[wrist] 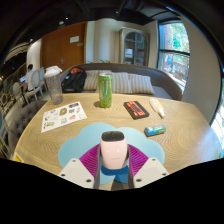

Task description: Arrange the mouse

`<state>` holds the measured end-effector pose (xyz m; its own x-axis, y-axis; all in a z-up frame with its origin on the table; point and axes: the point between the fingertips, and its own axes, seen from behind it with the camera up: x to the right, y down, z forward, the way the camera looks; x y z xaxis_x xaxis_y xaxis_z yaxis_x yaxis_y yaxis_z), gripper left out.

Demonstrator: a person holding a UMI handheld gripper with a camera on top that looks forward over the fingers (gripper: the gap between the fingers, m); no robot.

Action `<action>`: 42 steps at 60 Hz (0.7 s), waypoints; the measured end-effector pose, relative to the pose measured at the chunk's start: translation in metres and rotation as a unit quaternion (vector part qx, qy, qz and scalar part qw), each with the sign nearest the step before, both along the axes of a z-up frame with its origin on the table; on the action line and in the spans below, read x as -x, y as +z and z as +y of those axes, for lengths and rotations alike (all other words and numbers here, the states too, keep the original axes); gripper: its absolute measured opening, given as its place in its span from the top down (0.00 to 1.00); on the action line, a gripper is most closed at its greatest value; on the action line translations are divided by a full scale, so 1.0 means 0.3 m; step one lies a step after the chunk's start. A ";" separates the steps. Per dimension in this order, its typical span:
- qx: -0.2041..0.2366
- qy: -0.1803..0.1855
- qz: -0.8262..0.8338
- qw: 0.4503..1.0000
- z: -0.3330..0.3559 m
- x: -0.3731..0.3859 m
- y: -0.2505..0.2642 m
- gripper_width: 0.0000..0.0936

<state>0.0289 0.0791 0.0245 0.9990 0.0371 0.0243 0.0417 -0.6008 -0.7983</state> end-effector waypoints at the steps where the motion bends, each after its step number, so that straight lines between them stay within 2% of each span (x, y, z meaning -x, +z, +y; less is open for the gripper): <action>1: 0.004 0.002 0.002 1.000 -0.004 -0.005 -0.015 0.59; 9: 0.026 -0.002 0.004 1.000 -0.020 -0.042 -0.118 0.57; 11: 0.011 -0.004 0.008 1.000 -0.010 -0.045 -0.111 0.57; 16: 0.022 -0.009 0.006 1.000 -0.008 -0.047 -0.115 0.47; 20: 0.049 -0.016 0.005 0.999 -0.032 -0.042 -0.117 0.42; 23: 0.068 -0.017 0.002 0.998 -0.051 -0.032 -0.112 0.31; 25: 0.071 -0.017 -0.005 0.997 -0.064 -0.028 -0.092 0.18; 26: 0.072 -0.017 -0.011 0.997 -0.071 -0.027 -0.080 0.07; 29: 0.075 -0.022 -0.028 0.997 -0.099 -0.026 -0.042 0.12; 42: 0.083 -0.094 -0.026 0.992 -0.310 0.060 0.133 0.09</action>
